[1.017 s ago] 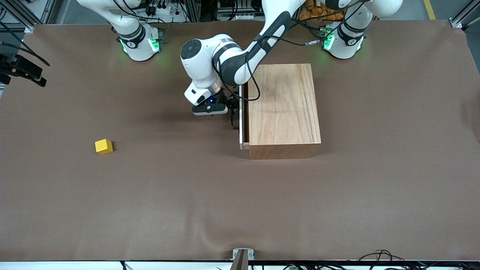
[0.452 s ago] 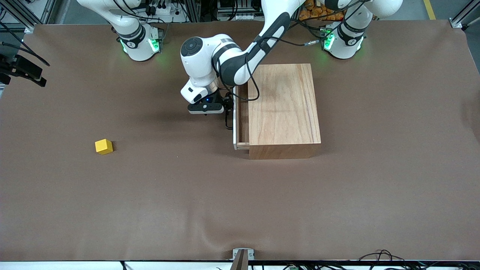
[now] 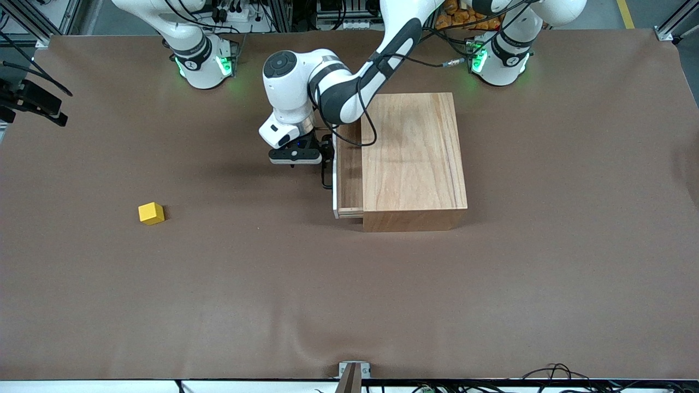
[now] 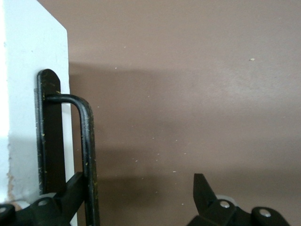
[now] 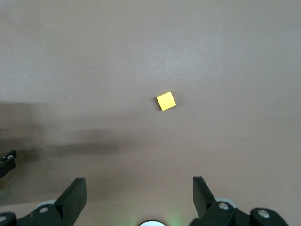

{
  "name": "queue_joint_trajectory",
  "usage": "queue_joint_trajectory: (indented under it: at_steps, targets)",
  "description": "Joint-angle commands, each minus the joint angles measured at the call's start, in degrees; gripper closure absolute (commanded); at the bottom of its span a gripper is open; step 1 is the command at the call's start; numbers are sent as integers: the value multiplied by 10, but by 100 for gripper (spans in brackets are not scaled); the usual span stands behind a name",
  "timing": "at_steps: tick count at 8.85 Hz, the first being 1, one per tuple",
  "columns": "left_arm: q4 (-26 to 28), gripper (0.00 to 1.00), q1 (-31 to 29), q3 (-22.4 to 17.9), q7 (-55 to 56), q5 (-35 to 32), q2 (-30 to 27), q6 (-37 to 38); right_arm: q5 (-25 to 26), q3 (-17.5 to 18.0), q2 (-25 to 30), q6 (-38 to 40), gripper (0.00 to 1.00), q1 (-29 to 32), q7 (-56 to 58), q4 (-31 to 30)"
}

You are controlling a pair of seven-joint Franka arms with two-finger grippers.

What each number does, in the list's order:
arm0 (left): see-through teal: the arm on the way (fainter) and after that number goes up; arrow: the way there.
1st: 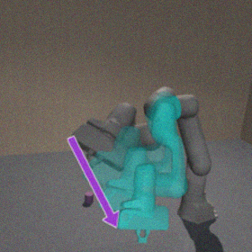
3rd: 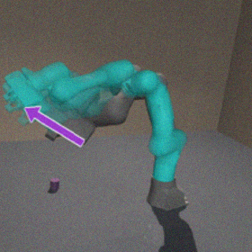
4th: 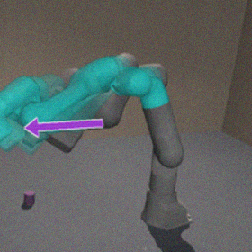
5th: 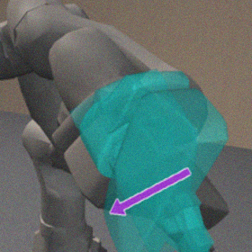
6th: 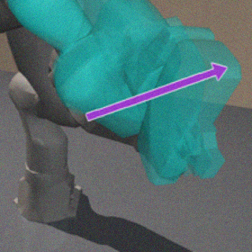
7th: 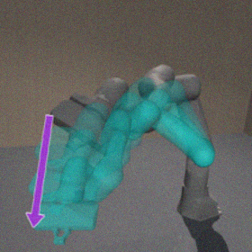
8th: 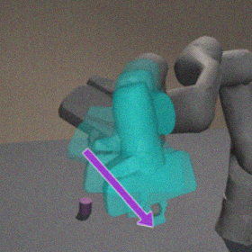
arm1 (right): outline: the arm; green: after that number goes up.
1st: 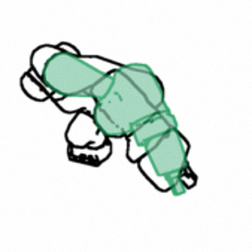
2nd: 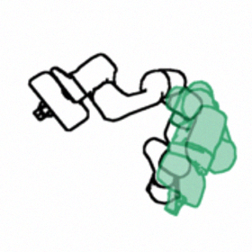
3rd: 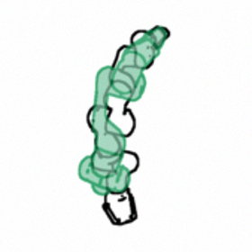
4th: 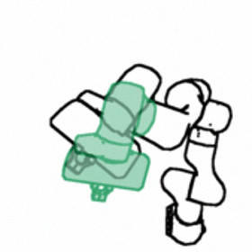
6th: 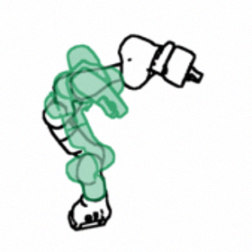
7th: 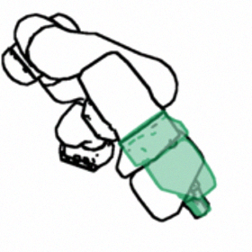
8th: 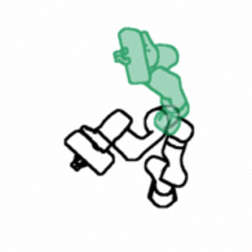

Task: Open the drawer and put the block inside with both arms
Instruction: 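Pull the drawer handle outward with the left gripper, opening the drawer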

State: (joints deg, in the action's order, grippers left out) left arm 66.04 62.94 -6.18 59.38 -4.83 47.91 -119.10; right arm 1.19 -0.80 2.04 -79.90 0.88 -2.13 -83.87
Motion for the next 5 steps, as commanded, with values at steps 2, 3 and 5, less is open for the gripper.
queue_joint_trajectory:
  at_steps: [2,3,5]
  targets:
    - [-18,0,1,7,8,8,11,-22,1,5,3,0,0,9,-1,-4]
    - [-18,0,0,10,8,8,11,-24,1,5,3,0,0,9,-1,-4]
    - [-18,0,1,9,9,8,11,-40,1,5,3,4,0,13,-1,-4]
